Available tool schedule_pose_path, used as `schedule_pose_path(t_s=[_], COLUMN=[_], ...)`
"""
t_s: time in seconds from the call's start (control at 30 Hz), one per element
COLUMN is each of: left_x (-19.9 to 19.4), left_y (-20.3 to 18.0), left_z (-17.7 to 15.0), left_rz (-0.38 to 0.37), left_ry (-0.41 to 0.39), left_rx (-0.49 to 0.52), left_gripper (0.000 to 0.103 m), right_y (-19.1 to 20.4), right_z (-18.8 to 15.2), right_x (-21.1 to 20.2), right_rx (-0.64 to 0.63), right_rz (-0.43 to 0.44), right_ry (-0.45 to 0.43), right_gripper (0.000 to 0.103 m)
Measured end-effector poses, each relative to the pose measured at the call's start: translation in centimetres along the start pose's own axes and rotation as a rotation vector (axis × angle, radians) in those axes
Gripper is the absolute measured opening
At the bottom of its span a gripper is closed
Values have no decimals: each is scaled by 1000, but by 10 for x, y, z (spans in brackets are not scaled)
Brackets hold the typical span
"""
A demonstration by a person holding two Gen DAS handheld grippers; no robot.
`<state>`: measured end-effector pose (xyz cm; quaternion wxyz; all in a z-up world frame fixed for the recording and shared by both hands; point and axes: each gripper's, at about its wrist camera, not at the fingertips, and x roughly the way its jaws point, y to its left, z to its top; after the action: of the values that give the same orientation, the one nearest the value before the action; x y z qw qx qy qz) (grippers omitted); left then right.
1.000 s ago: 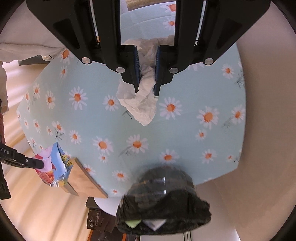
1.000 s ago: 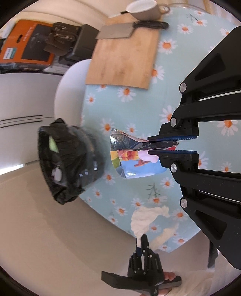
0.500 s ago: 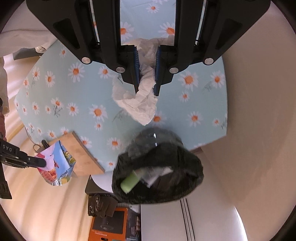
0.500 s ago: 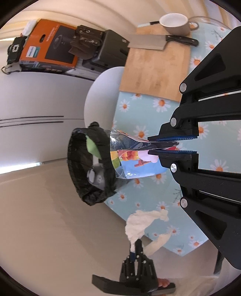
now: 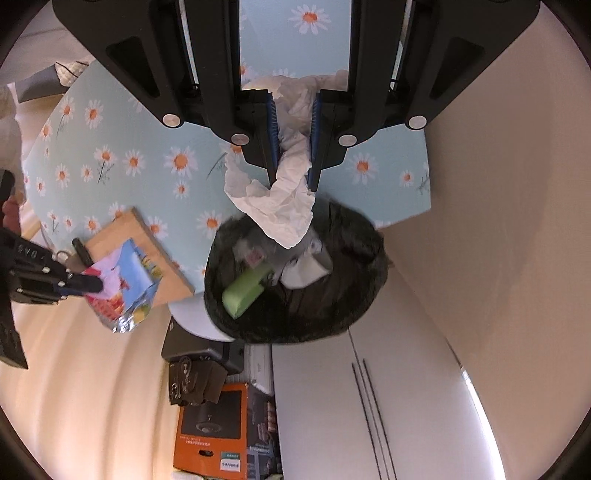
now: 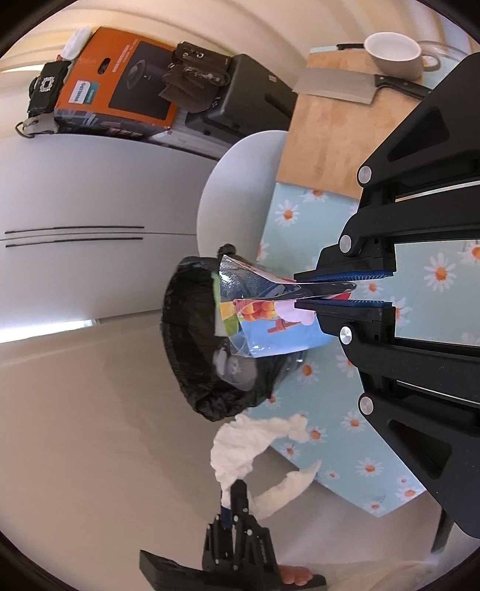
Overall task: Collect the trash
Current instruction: 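Lift the tissue and wrapper and carry both over the bin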
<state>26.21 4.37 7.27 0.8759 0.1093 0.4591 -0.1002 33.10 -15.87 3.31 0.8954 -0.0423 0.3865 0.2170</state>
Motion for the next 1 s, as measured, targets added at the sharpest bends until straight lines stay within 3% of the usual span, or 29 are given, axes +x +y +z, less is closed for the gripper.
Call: schedule_pose_path(t_s=[0.63,1.0], left_x=[19,61], left_y=[21,38], left_z=[82,95], left_rz=[-41,-150], left_ry=[-125,-202], left_rx=[21,-35], left_gripper=[15,15], right_y=[0,2], right_z=[60,78], right_x=[39,78], right_rx=[-11,-28], right_rz=[55,74], right_ry=[-61,-21], right_gripper=[8,8])
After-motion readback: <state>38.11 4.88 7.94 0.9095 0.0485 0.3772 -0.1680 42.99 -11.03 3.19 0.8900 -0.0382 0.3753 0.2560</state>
